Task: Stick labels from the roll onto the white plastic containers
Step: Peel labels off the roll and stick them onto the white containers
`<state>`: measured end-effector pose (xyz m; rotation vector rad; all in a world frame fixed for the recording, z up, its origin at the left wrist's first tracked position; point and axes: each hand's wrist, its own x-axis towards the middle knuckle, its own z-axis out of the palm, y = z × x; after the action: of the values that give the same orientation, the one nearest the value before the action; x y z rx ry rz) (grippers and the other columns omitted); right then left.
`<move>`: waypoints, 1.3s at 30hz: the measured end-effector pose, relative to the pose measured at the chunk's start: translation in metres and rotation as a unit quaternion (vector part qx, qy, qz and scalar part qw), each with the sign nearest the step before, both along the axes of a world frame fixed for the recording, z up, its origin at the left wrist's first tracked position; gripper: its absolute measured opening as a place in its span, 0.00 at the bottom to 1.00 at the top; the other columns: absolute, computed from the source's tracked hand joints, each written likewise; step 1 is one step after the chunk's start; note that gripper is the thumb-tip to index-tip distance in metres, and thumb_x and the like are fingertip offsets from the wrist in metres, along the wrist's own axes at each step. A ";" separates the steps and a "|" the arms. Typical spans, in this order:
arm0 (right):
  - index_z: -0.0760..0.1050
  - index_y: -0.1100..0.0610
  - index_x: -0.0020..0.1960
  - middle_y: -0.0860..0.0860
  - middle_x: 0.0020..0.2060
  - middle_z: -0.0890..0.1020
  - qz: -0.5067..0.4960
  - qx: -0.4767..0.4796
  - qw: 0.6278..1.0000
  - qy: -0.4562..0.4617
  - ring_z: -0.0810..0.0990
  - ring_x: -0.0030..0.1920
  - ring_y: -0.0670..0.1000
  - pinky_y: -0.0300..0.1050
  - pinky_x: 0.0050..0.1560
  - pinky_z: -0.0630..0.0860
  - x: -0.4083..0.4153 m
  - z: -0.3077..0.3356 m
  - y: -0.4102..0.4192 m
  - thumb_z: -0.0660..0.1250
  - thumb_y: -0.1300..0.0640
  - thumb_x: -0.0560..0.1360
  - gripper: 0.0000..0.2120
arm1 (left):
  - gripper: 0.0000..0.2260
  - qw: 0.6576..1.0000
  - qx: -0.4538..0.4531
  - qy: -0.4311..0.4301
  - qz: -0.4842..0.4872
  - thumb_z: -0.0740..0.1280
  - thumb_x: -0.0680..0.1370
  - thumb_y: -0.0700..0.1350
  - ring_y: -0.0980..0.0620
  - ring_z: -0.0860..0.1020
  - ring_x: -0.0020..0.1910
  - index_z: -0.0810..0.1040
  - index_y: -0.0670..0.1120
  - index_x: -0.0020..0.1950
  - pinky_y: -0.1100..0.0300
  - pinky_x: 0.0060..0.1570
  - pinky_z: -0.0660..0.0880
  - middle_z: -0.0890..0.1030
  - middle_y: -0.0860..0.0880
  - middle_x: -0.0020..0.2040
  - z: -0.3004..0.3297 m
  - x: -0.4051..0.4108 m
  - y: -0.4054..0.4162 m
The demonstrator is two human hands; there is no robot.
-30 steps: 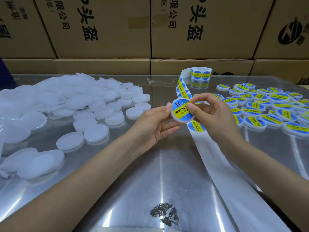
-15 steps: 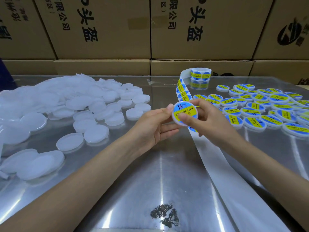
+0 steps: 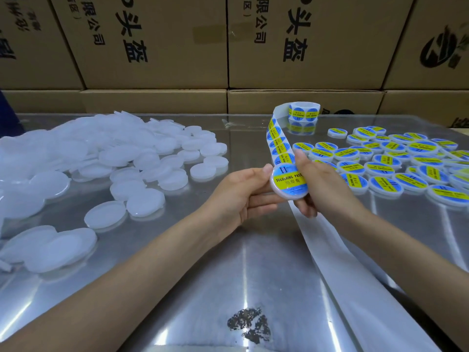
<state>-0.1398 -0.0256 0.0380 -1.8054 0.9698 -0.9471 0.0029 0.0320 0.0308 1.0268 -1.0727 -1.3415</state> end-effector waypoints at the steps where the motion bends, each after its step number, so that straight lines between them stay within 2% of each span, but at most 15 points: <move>1: 0.69 0.59 0.30 0.51 0.15 0.70 0.003 0.030 1.000 0.004 0.65 0.15 0.47 0.32 0.19 0.62 -0.002 0.000 -0.001 0.48 0.43 0.81 0.29 | 0.11 1.000 -0.002 -0.003 0.004 0.60 0.80 0.52 0.57 0.83 0.45 0.79 0.48 0.51 0.68 0.35 0.77 0.85 0.51 0.45 -0.001 -0.001 0.000; 6: 0.72 0.56 0.34 0.51 0.18 0.74 0.015 0.076 0.996 -0.044 0.65 0.17 0.46 0.32 0.20 0.63 0.003 -0.002 0.001 0.50 0.46 0.82 0.24 | 0.14 0.998 -0.001 -0.003 0.058 0.58 0.81 0.53 0.55 0.84 0.40 0.79 0.47 0.52 0.66 0.37 0.78 0.85 0.51 0.43 -0.003 -0.001 -0.002; 9: 0.71 0.56 0.41 0.51 0.21 0.76 0.016 0.072 0.995 -0.063 0.67 0.19 0.47 0.35 0.23 0.65 0.011 -0.006 0.006 0.51 0.49 0.82 0.17 | 0.16 0.989 -0.061 -0.093 0.093 0.64 0.76 0.57 0.53 0.80 0.34 0.77 0.44 0.52 0.61 0.41 0.77 0.83 0.46 0.37 -0.004 -0.007 -0.001; 12: 0.69 0.56 0.42 0.52 0.21 0.75 0.028 0.089 0.992 -0.081 0.68 0.19 0.48 0.35 0.23 0.66 0.017 -0.009 0.015 0.51 0.50 0.83 0.16 | 0.12 0.967 -0.154 -0.162 0.126 0.70 0.74 0.48 0.56 0.76 0.25 0.71 0.42 0.49 0.66 0.30 0.73 0.78 0.48 0.29 -0.006 -0.014 0.001; 15: 0.71 0.59 0.43 0.53 0.20 0.75 0.065 0.068 0.990 -0.108 0.69 0.19 0.48 0.34 0.23 0.67 0.020 -0.007 0.021 0.48 0.52 0.83 0.18 | 0.09 0.939 -0.192 -0.224 0.177 0.67 0.77 0.49 0.57 0.75 0.26 0.72 0.45 0.47 0.67 0.27 0.71 0.77 0.50 0.30 -0.004 -0.013 0.001; 18: 0.72 0.62 0.42 0.54 0.20 0.75 0.104 0.051 0.983 -0.144 0.70 0.18 0.48 0.34 0.21 0.67 0.021 -0.004 0.024 0.47 0.54 0.83 0.20 | 0.09 0.931 -0.211 -0.222 0.198 0.61 0.80 0.50 0.54 0.73 0.22 0.71 0.45 0.45 0.65 0.24 0.69 0.75 0.51 0.24 -0.001 -0.013 0.001; 21: 0.70 0.61 0.40 0.55 0.20 0.75 0.121 0.049 0.980 -0.149 0.71 0.18 0.49 0.34 0.20 0.68 0.023 -0.004 0.025 0.47 0.54 0.83 0.21 | 0.15 0.936 -0.201 -0.184 0.224 0.56 0.82 0.50 0.54 0.71 0.21 0.70 0.41 0.43 0.65 0.21 0.68 0.73 0.51 0.24 -0.001 -0.014 0.000; 25: 0.74 0.57 0.39 0.54 0.20 0.76 0.135 0.044 0.980 -0.143 0.72 0.18 0.49 0.34 0.20 0.69 0.023 -0.007 0.023 0.47 0.54 0.83 0.22 | 0.22 0.956 -0.148 -0.144 0.207 0.53 0.82 0.54 0.53 0.71 0.21 0.73 0.35 0.49 0.65 0.22 0.69 0.75 0.47 0.26 -0.004 -0.011 -0.001; 28: 0.78 0.52 0.32 0.54 0.20 0.76 0.114 0.054 0.985 -0.120 0.70 0.17 0.48 0.33 0.21 0.68 0.017 -0.007 0.016 0.49 0.51 0.83 0.26 | 0.22 0.977 -0.106 -0.109 0.151 0.51 0.82 0.55 0.53 0.77 0.26 0.76 0.39 0.48 0.65 0.29 0.75 0.80 0.47 0.28 -0.004 -0.004 -0.002; 30: 0.76 0.55 0.33 0.53 0.20 0.75 0.078 0.057 0.992 -0.083 0.68 0.18 0.48 0.34 0.22 0.66 0.011 -0.007 0.008 0.51 0.48 0.82 0.25 | 0.19 0.984 -0.082 -0.100 0.120 0.53 0.82 0.55 0.54 0.81 0.30 0.76 0.44 0.46 0.65 0.33 0.78 0.83 0.48 0.32 -0.005 0.001 -0.003; 33: 0.73 0.58 0.35 0.50 0.18 0.73 0.029 0.035 0.998 -0.042 0.66 0.17 0.45 0.33 0.21 0.64 0.006 -0.008 -0.003 0.54 0.48 0.81 0.22 | 0.18 0.983 -0.064 -0.136 0.104 0.53 0.82 0.56 0.54 0.81 0.31 0.78 0.48 0.45 0.65 0.35 0.78 0.84 0.50 0.35 -0.010 0.001 -0.008; 35: 0.71 0.56 0.33 0.48 0.17 0.70 -0.013 0.018 0.999 -0.035 0.65 0.17 0.44 0.33 0.20 0.63 0.001 -0.008 -0.012 0.56 0.48 0.81 0.21 | 0.16 0.967 -0.074 -0.209 0.129 0.56 0.81 0.54 0.54 0.81 0.33 0.79 0.47 0.47 0.62 0.38 0.78 0.84 0.50 0.37 -0.015 0.005 -0.012; 36: 0.71 0.56 0.32 0.47 0.16 0.69 -0.041 0.003 0.999 -0.029 0.65 0.18 0.43 0.33 0.21 0.64 -0.003 -0.008 -0.017 0.57 0.48 0.80 0.21 | 0.13 0.945 -0.088 -0.277 0.150 0.58 0.81 0.52 0.55 0.81 0.36 0.79 0.47 0.48 0.61 0.42 0.78 0.84 0.52 0.39 -0.018 0.010 -0.013; 38: 0.71 0.58 0.33 0.47 0.16 0.69 -0.099 -0.041 0.994 0.013 0.66 0.19 0.43 0.39 0.28 0.67 -0.013 -0.010 -0.030 0.57 0.47 0.80 0.21 | 0.08 0.860 -0.113 -0.456 0.198 0.61 0.79 0.51 0.57 0.79 0.48 0.77 0.51 0.53 0.59 0.51 0.75 0.82 0.56 0.48 -0.023 0.026 -0.014; 39: 0.71 0.60 0.34 0.47 0.16 0.70 -0.121 -0.060 0.990 0.045 0.67 0.20 0.43 0.43 0.32 0.69 -0.018 -0.012 -0.037 0.56 0.47 0.80 0.22 | 0.09 0.811 -0.117 -0.529 0.219 0.62 0.79 0.51 0.57 0.77 0.54 0.76 0.52 0.57 0.58 0.55 0.73 0.80 0.56 0.54 -0.023 0.033 -0.014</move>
<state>-0.1580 -0.0623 0.0258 -1.8714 1.2339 -1.0998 0.0355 0.0181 0.0074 1.7538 -1.5969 -0.1483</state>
